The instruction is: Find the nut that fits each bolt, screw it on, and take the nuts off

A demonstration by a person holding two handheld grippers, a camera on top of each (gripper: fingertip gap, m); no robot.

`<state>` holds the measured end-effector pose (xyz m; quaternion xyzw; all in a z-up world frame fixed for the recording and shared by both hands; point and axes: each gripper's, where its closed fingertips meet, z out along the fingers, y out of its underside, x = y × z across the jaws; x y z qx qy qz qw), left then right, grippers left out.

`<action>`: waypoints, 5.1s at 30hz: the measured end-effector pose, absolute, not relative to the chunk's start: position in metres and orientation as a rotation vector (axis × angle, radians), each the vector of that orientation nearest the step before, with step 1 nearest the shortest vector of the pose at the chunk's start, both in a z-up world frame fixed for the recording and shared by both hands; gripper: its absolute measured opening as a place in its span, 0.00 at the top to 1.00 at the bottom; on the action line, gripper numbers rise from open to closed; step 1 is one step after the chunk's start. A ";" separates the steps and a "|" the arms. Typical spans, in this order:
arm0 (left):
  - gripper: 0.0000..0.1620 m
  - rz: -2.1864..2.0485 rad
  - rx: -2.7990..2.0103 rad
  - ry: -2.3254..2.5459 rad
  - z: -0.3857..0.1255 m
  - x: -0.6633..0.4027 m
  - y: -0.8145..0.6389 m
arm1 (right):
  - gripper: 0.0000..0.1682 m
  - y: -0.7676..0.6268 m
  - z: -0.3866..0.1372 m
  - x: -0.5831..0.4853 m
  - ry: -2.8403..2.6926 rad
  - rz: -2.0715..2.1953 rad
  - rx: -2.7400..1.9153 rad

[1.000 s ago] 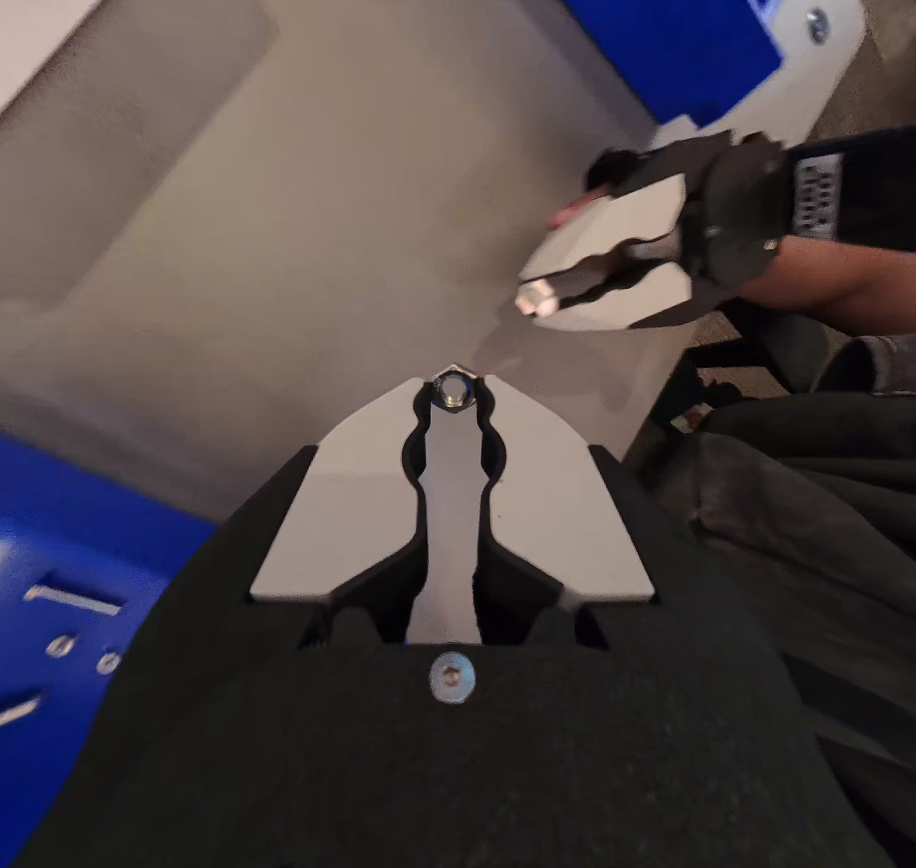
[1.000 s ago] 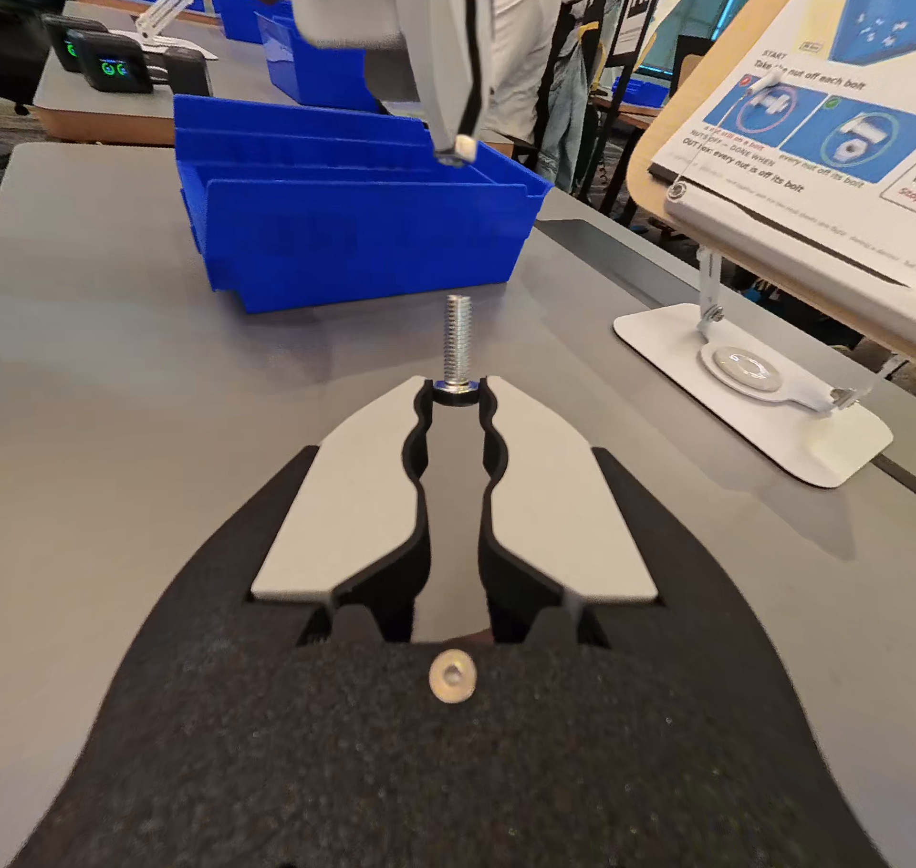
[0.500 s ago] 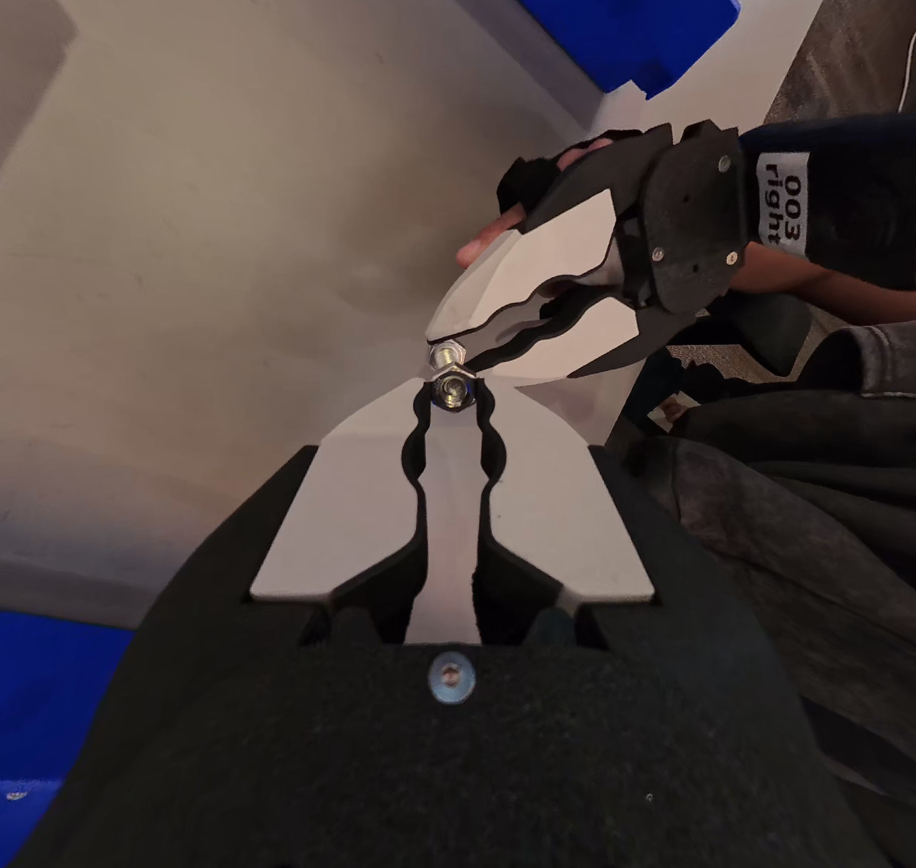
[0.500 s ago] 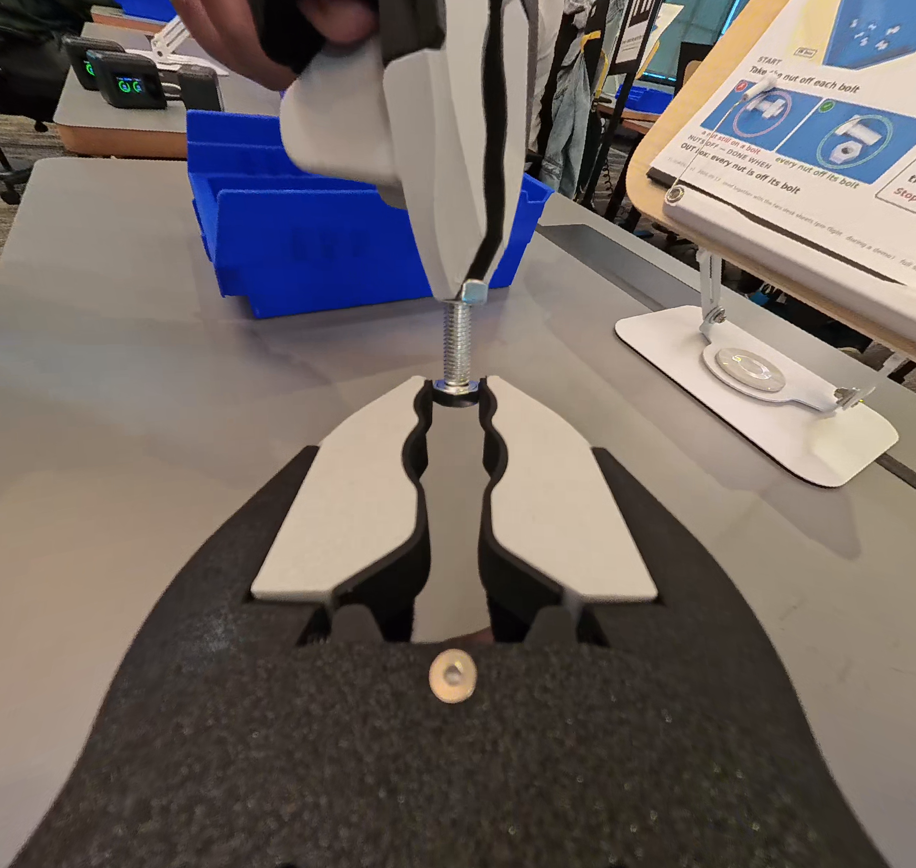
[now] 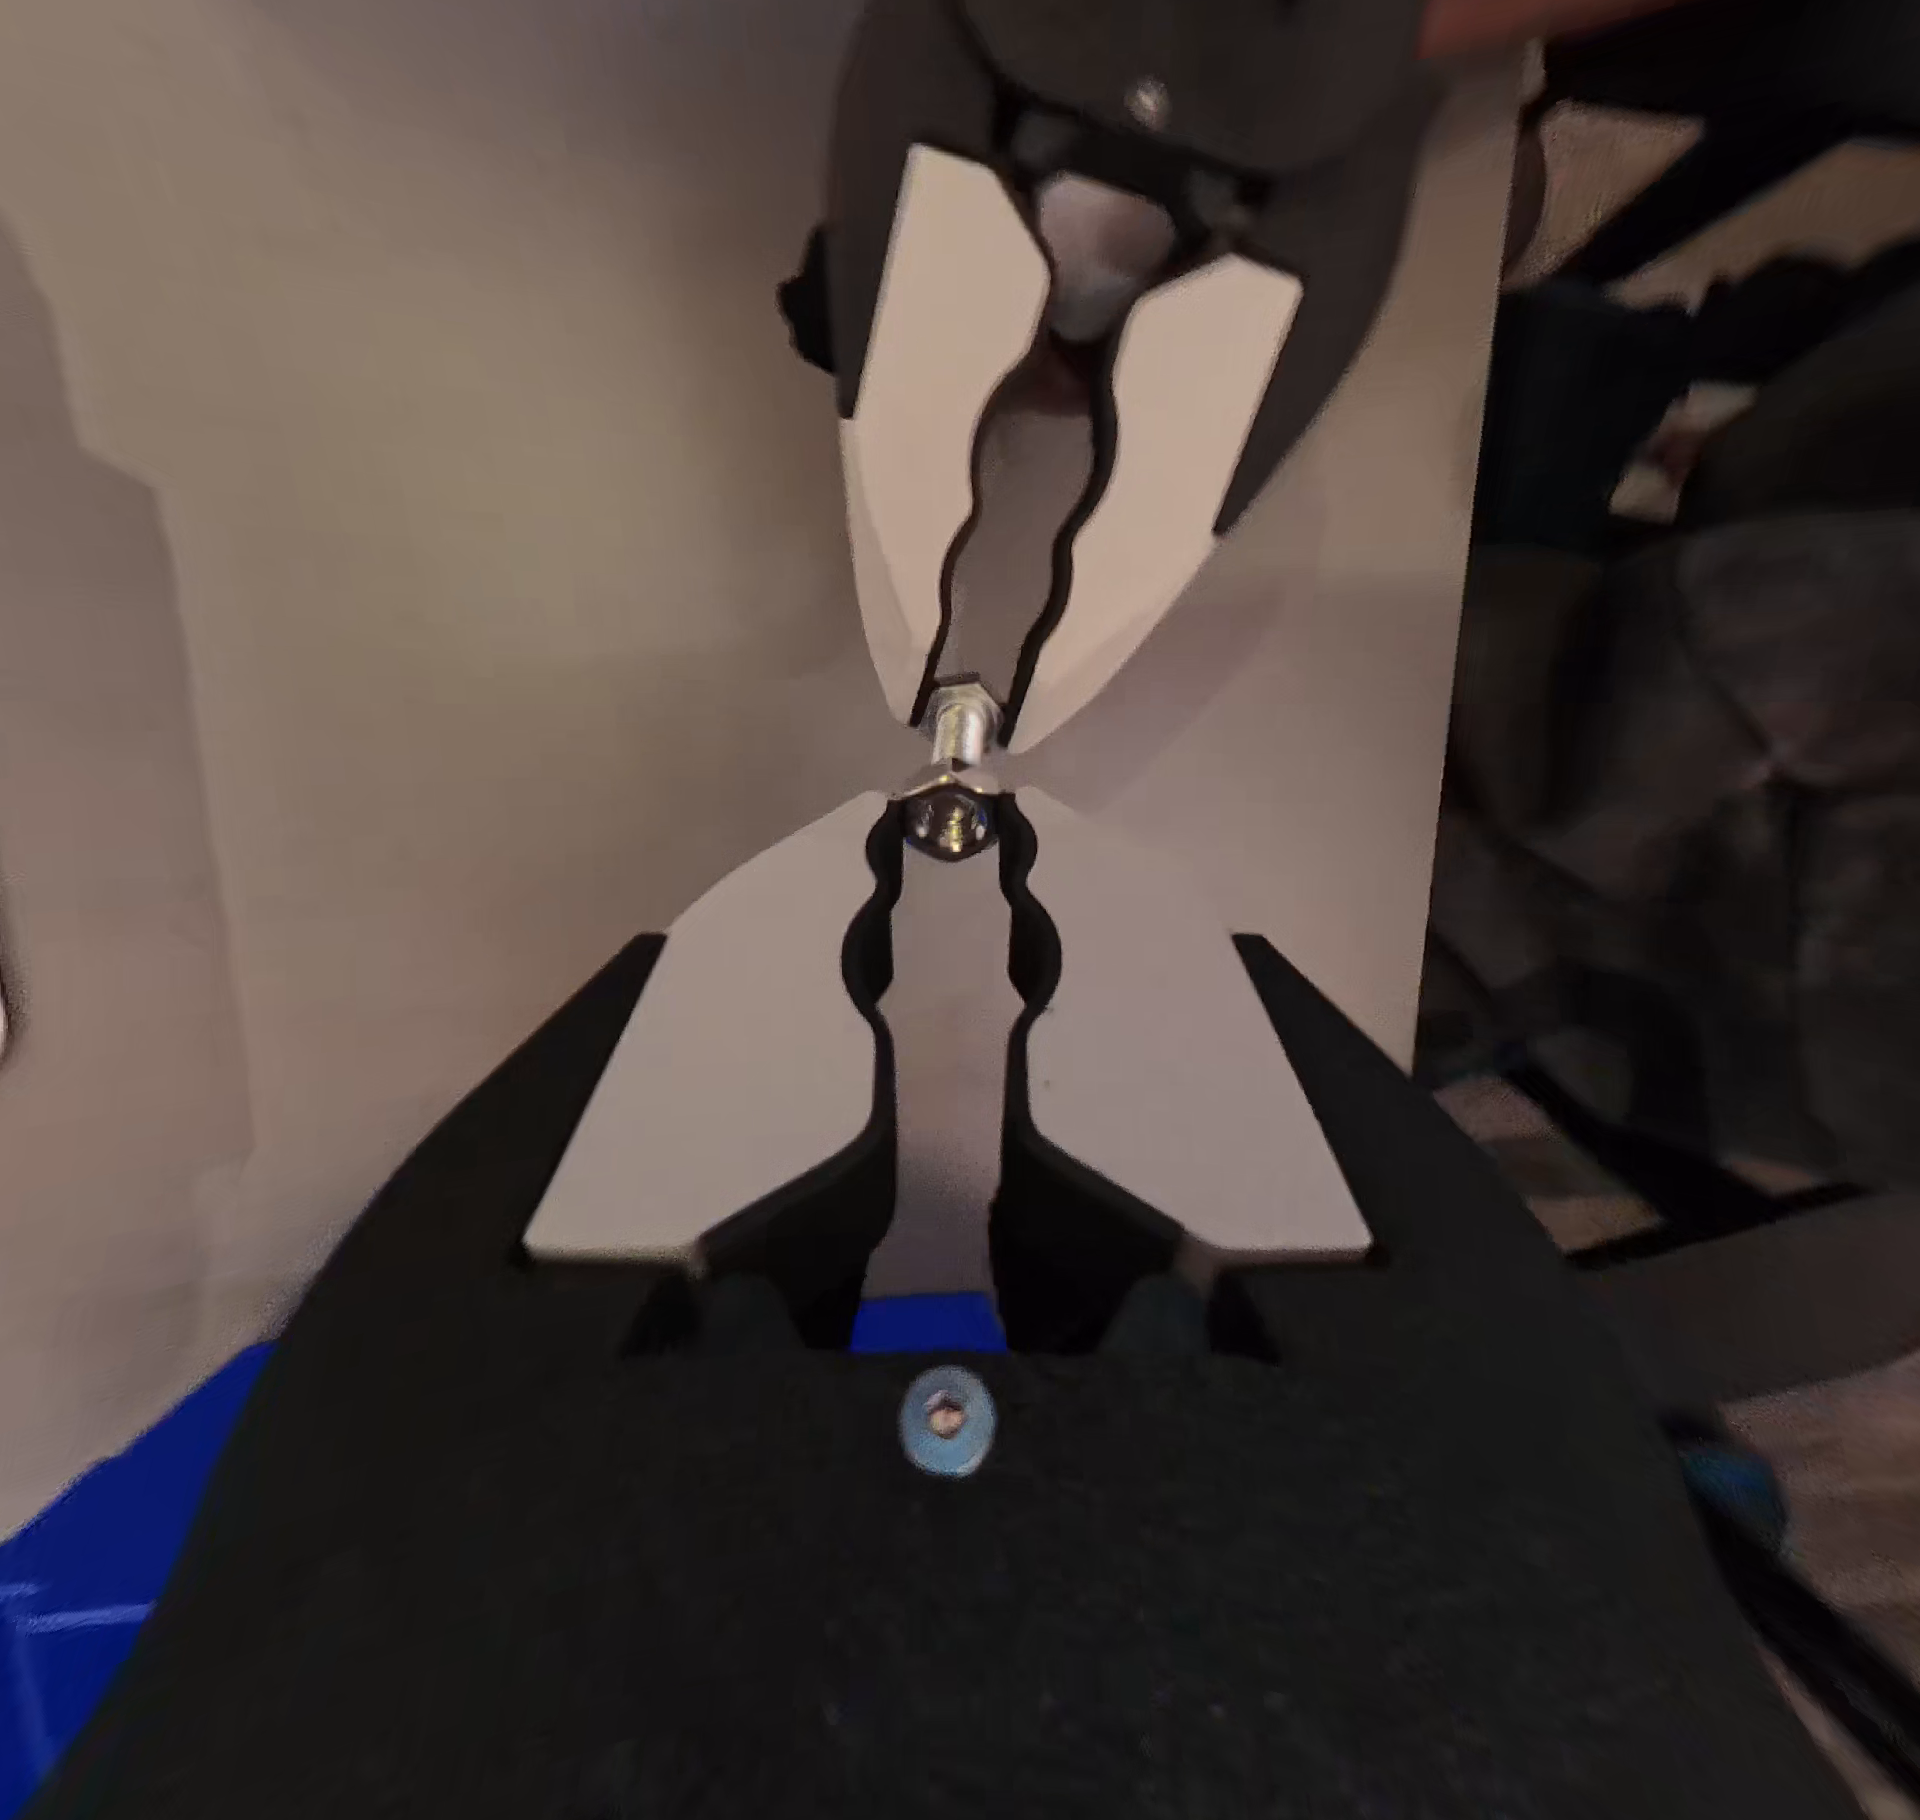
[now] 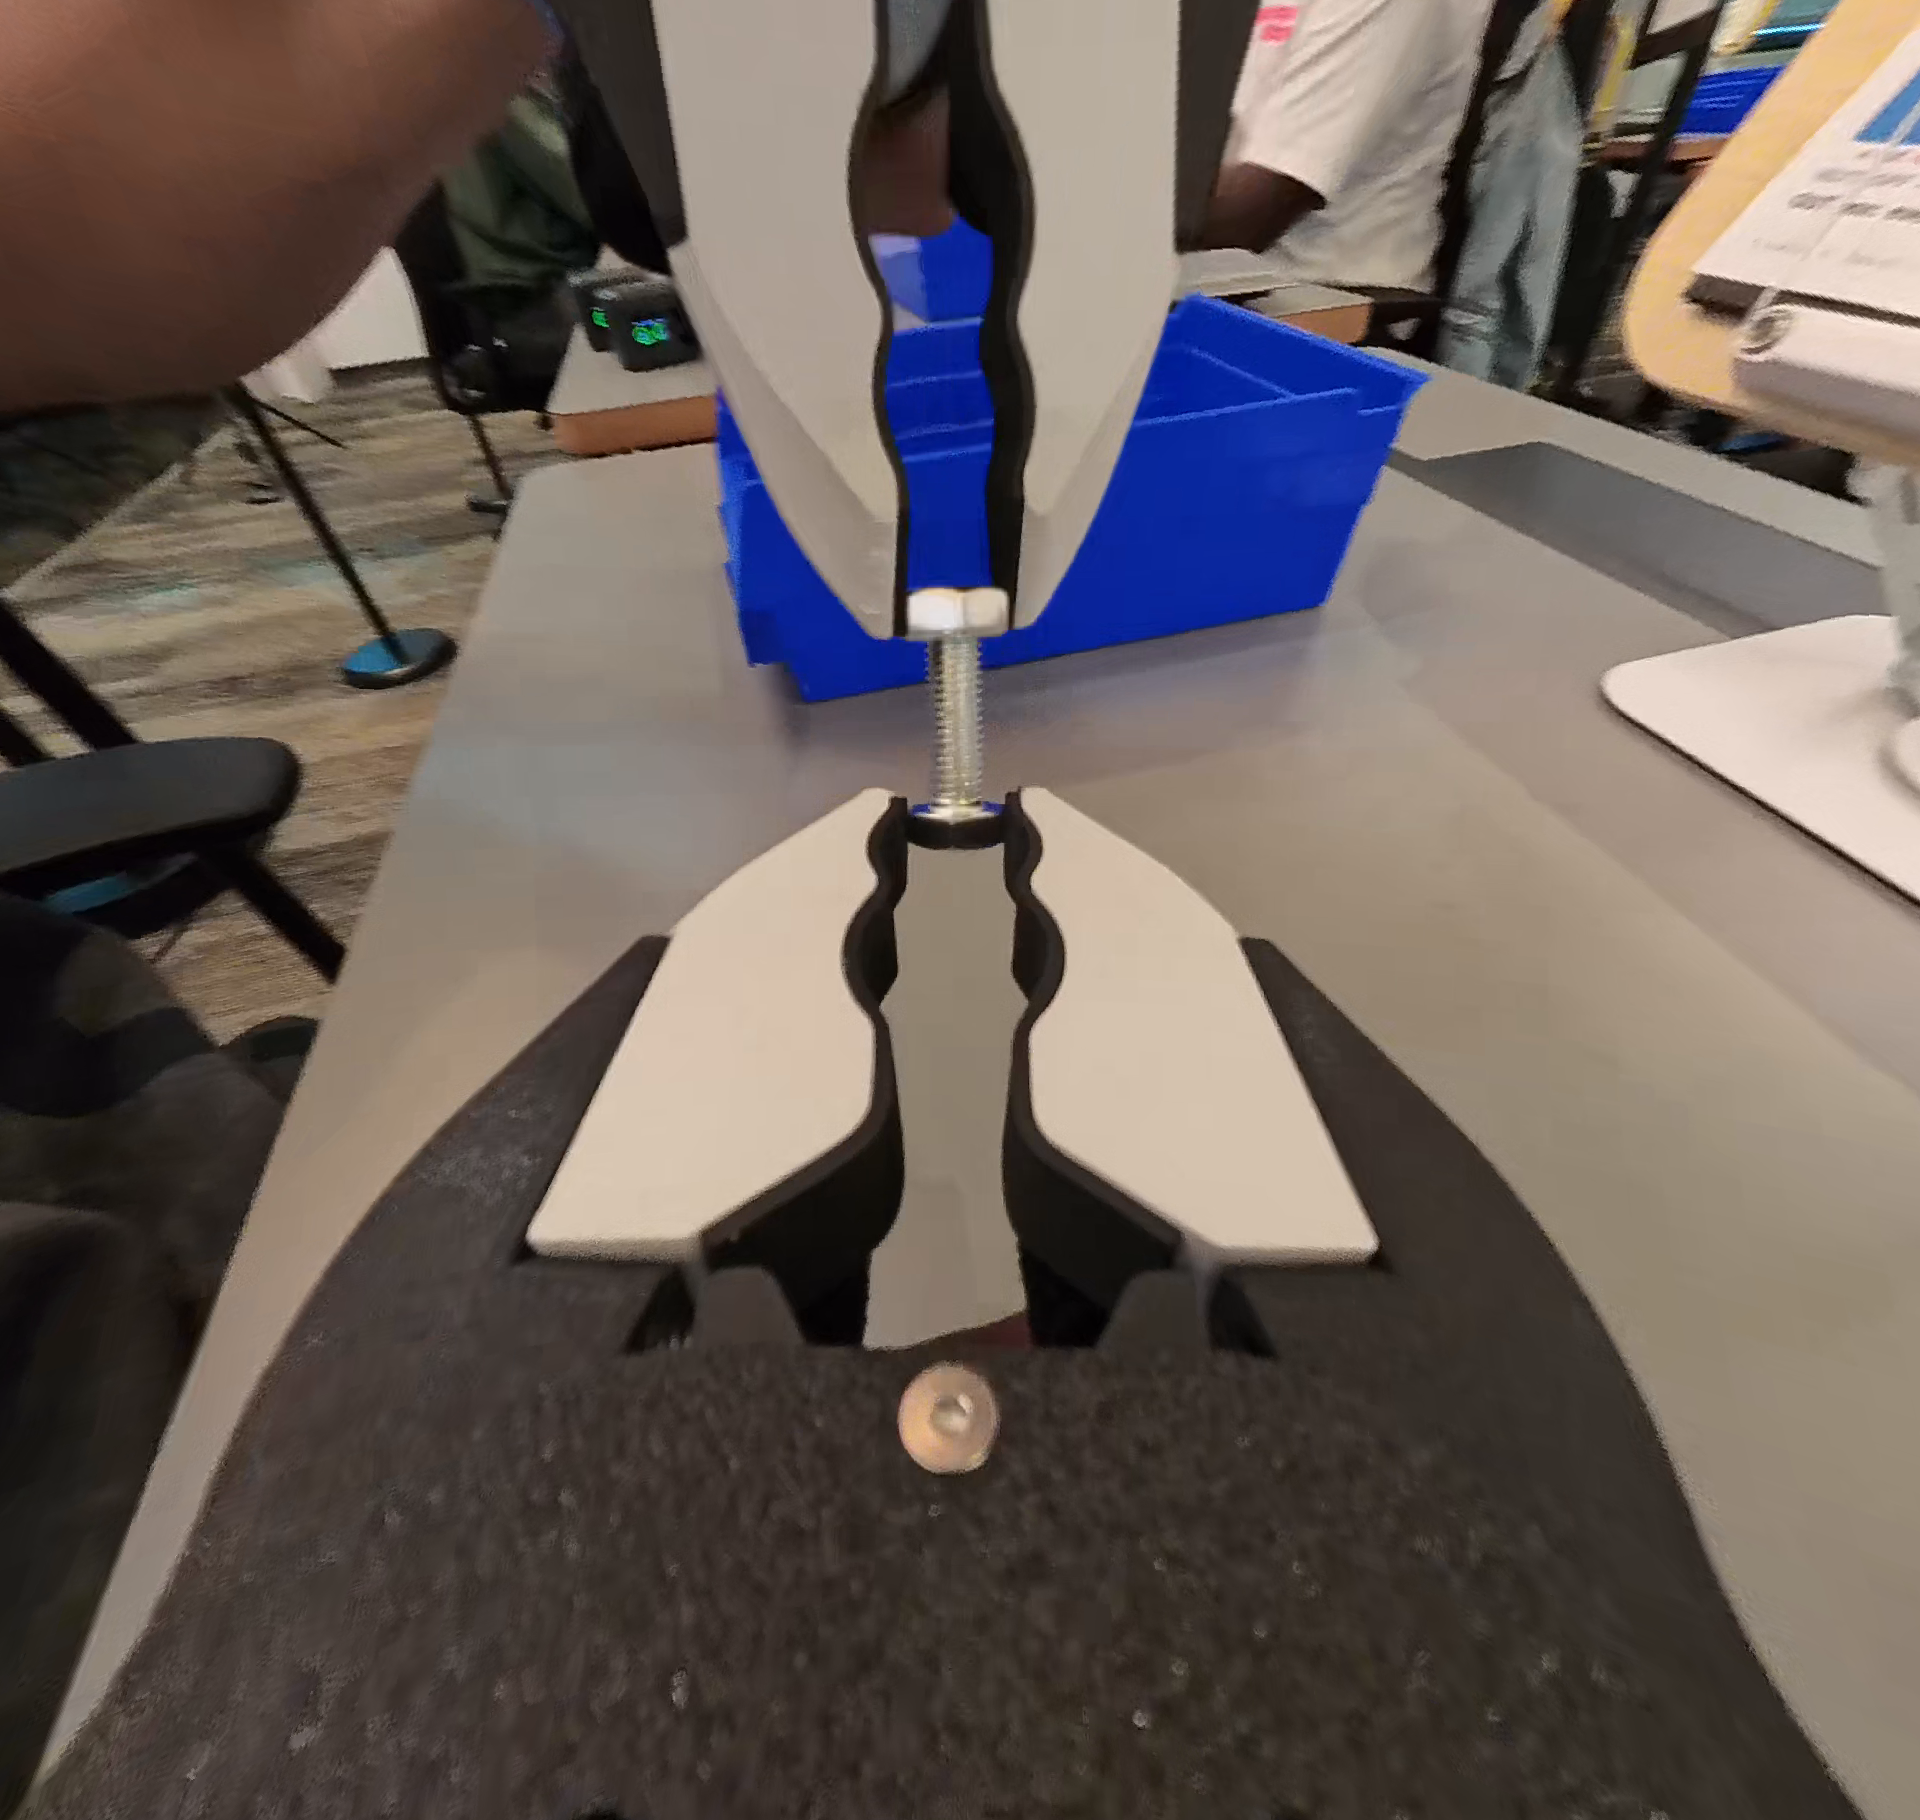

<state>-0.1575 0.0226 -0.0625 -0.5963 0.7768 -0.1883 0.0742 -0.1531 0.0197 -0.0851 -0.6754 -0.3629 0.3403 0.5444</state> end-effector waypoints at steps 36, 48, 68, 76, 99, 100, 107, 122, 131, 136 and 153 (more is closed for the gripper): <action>0.69 -1.274 -1.440 1.558 0.035 -0.128 0.003 | 0.90 -0.001 -0.010 -0.123 -0.615 1.212 -1.225; 0.64 -1.440 -1.442 1.064 0.005 -0.138 -0.015 | 0.90 -0.005 -0.009 -0.132 -0.636 1.204 -1.192; 0.64 -1.389 -1.369 1.064 0.016 -0.135 -0.010 | 0.90 -0.003 -0.015 -0.143 -0.635 1.238 -1.235; 0.63 -1.395 -1.377 1.084 0.013 -0.127 -0.013 | 0.90 -0.009 -0.018 -0.156 -0.685 1.256 -1.248; 0.61 -1.361 -1.402 1.117 0.003 -0.128 -0.015 | 0.90 -0.002 -0.021 -0.150 -0.654 1.258 -1.287; 0.61 -1.366 -1.399 1.122 0.003 -0.126 -0.016 | 0.90 -0.004 -0.023 -0.156 -0.675 1.259 -1.292; 0.61 -1.333 -1.401 1.111 0.003 -0.132 -0.011 | 0.90 -0.004 -0.021 -0.148 -0.660 1.254 -1.288; 0.61 -1.344 -1.399 1.093 0.001 -0.132 -0.009 | 0.90 0.001 -0.019 -0.140 -0.620 1.251 -1.285; 0.59 -1.333 -1.398 1.136 -0.004 -0.121 -0.015 | 0.90 -0.009 -0.027 -0.166 -0.715 1.258 -1.312; 0.59 -1.355 -1.402 1.103 0.000 -0.128 -0.011 | 0.90 0.003 -0.022 -0.139 -0.627 1.231 -1.308; 0.56 -1.375 -1.394 1.104 0.000 -0.125 -0.015 | 0.90 0.003 -0.026 -0.149 -0.649 1.233 -1.334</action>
